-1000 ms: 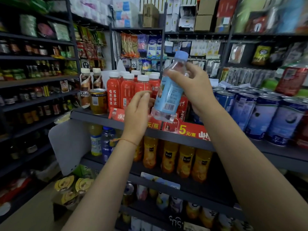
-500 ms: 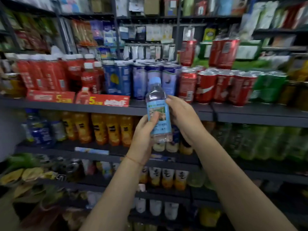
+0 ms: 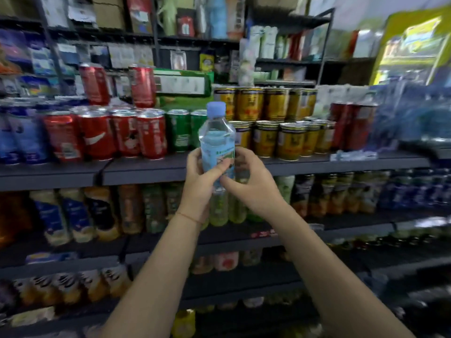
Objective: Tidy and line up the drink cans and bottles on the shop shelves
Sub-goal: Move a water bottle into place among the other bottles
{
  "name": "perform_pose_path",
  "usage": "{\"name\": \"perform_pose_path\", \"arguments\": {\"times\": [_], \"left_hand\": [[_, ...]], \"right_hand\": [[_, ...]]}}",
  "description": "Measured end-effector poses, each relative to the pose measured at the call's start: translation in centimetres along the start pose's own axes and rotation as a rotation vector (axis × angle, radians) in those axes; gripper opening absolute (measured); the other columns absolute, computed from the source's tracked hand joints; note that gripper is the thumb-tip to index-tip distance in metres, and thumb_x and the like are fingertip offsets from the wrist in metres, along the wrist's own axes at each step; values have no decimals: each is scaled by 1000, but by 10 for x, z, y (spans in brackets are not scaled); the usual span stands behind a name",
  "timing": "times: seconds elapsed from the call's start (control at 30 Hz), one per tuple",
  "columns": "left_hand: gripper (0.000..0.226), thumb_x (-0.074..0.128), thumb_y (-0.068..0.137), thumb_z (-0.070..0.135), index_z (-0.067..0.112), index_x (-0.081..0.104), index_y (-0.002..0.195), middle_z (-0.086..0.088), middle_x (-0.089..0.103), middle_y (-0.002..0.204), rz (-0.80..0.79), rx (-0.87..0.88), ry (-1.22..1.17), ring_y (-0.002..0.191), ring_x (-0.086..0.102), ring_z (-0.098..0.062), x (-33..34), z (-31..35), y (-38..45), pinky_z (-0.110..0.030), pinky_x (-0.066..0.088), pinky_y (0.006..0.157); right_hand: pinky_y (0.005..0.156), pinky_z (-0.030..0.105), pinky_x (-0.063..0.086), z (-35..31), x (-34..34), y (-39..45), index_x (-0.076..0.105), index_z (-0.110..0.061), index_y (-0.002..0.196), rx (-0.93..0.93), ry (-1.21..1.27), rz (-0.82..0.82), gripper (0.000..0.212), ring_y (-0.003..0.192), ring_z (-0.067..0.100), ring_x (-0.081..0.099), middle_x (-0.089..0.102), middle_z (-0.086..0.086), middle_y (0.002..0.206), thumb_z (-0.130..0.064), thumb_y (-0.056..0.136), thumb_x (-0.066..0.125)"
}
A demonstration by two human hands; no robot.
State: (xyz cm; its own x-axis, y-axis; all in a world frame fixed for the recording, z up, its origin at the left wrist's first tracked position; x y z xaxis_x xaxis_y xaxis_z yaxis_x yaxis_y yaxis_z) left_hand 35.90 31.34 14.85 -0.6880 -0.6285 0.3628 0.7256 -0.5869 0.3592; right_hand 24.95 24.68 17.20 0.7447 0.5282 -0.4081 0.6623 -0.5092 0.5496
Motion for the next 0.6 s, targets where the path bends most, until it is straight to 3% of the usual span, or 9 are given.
{"name": "perform_pose_path", "arguments": {"times": [0.17, 0.3, 0.47, 0.6], "left_hand": [[56, 76, 78, 16, 10, 50, 127, -11, 64, 123, -158, 49, 1, 112, 65, -22, 127, -49, 25, -40, 56, 92], [51, 75, 83, 17, 15, 53, 128, -3, 66, 122, -252, 104, 59, 111, 65, -13, 228, -68, 42, -35, 54, 95], [44, 69, 85, 32, 24, 60, 128, 3, 61, 128, -344, 228, 206, 119, 59, -11, 339, -83, 55, -40, 50, 101], [31, 63, 93, 30, 40, 58, 121, 13, 52, 122, -380, 262, 287, 113, 51, 6, 425, -105, 53, -20, 44, 99]], "right_hand": [[88, 39, 55, 64, -103, 17, 51, -25, 127, -4, -89, 230, 58, 111, 10, 59, 60, -7, 117, -22, 76, 78], [80, 29, 56, 99, -197, 31, 53, -25, 120, -28, -126, 419, 51, 101, 5, 63, 63, -8, 111, -24, 77, 80], [73, 15, 48, 131, -299, 38, 51, -21, 112, -65, -37, 632, 42, 90, -2, 61, 62, -7, 103, -14, 80, 77], [70, 22, 49, 171, -377, 41, 51, -13, 112, -76, -59, 726, 40, 88, 9, 59, 58, 4, 106, -22, 81, 74]]}}
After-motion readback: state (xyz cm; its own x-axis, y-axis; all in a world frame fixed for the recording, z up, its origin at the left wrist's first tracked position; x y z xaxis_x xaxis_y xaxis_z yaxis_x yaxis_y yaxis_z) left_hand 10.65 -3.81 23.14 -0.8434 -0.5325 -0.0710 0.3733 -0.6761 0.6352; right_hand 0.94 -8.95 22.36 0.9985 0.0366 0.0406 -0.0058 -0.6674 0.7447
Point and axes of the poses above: each hand's wrist, its own y-axis towards the middle knuckle, its own x-axis out of the palm, z = x × y, the point moved 6 cm from there along y, towards the middle knuckle
